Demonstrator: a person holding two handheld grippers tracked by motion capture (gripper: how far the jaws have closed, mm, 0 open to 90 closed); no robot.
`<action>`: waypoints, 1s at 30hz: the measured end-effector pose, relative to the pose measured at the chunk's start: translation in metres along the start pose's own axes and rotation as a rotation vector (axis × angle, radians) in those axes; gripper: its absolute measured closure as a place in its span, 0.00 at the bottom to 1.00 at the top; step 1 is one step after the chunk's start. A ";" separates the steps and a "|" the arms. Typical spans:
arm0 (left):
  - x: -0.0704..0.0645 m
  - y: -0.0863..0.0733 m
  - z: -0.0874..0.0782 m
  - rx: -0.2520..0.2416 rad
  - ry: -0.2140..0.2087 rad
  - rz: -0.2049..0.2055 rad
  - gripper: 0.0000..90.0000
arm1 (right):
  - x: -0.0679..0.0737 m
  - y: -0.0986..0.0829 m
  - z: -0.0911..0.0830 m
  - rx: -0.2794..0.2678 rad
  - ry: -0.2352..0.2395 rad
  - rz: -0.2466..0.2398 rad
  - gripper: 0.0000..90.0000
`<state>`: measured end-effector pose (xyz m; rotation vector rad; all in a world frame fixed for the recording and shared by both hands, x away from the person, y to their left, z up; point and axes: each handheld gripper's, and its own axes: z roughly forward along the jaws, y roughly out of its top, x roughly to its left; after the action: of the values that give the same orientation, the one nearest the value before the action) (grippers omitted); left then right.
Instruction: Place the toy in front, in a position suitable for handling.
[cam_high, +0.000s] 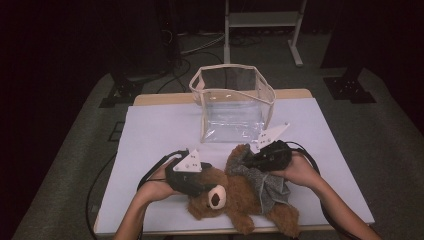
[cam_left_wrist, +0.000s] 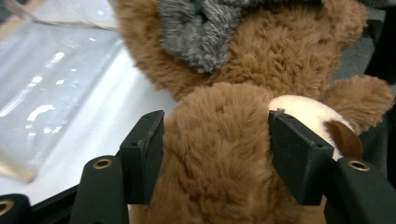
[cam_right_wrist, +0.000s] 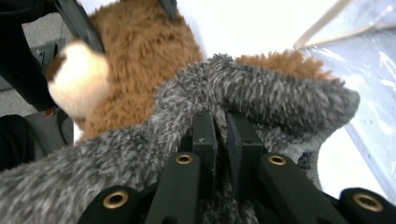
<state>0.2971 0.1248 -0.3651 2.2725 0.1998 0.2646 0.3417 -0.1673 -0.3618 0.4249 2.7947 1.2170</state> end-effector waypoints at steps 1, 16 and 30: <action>0.000 0.000 0.000 0.000 0.000 0.000 0.41 | 0.000 0.000 0.000 0.000 0.000 0.000 0.91; -0.001 -0.008 0.005 0.016 -0.036 -0.034 0.48 | 0.013 -0.001 -0.041 -0.106 -0.040 -0.021 0.91; -0.003 -0.005 0.009 0.007 -0.035 -0.013 0.48 | 0.005 0.037 0.032 0.074 -0.046 -0.083 0.91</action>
<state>0.2964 0.1205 -0.3748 2.2797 0.1980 0.2178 0.3505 -0.1192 -0.3561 0.3336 2.7947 1.0771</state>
